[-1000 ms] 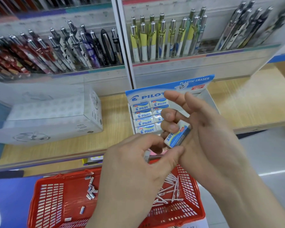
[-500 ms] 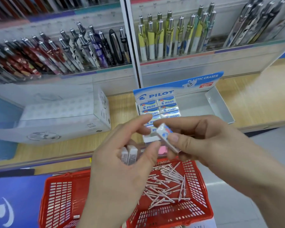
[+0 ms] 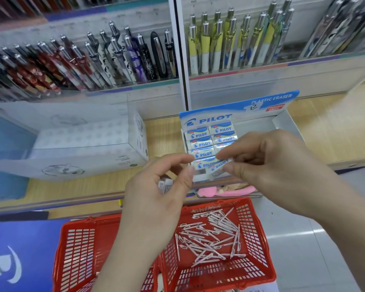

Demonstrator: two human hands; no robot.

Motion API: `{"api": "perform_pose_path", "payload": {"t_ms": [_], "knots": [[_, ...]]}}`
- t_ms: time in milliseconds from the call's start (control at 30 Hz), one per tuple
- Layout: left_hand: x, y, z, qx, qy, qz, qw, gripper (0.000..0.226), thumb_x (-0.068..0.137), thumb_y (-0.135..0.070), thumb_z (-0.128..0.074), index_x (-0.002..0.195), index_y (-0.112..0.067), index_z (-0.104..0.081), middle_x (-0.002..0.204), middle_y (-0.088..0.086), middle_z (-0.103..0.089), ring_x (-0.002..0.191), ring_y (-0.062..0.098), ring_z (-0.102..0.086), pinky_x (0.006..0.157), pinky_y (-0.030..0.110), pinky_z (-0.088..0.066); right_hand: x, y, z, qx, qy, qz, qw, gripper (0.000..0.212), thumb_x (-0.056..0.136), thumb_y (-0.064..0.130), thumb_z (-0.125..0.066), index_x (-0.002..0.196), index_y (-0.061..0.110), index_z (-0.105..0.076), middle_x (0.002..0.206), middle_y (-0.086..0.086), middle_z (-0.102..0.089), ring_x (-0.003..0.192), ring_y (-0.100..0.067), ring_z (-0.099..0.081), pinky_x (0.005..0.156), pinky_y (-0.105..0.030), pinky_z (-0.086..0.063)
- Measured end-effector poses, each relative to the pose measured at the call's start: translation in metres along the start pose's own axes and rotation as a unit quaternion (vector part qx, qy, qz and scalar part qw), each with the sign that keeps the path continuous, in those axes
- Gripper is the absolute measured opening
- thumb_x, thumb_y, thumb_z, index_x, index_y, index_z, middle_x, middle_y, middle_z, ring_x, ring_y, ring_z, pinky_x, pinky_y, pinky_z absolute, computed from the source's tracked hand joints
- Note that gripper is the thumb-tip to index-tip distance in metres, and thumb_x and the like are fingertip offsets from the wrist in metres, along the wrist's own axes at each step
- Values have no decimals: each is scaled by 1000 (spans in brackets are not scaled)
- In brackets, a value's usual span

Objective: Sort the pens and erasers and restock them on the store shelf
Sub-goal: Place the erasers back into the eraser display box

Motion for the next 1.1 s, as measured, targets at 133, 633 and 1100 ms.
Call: {"api": "perform_pose_path", "payload": {"t_ms": [133,633,1100], "knots": [[7,15,-4,37,12,9,999,15,84,-23,-66,92,-34,-73,86,-14,-69,82,-2,-61,72,4,-40,9,8,-6,-115,-6,-8,993,13,80,23,-71,88,33,-74,77,14,-68,78,-2,-64,68,-15,-50],[13,15,-8,8,-7,54,998,15,76,-24,-76,86,-34,-75,75,-20,-69,74,-4,-64,72,10,-47,14,23,-19,-231,-5,-25,973,11,81,19,-67,75,28,-67,87,6,-67,85,-15,-62,74,-27,-50],[4,2,-3,-244,-45,110,962,25,91,-6,-54,93,-24,-72,76,1,-63,57,6,-50,53,18,-41,10,26,-15,-130,-70,41,988,12,81,31,-65,72,23,-62,66,6,-65,63,-11,-61,62,-32,-49]]}}
Point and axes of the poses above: each hand's wrist, its own x-axis towards the middle knuckle, its own z-axis out of the back of the hand, y = z × x, the point moved 3 cm from there along x, towards the middle knuckle
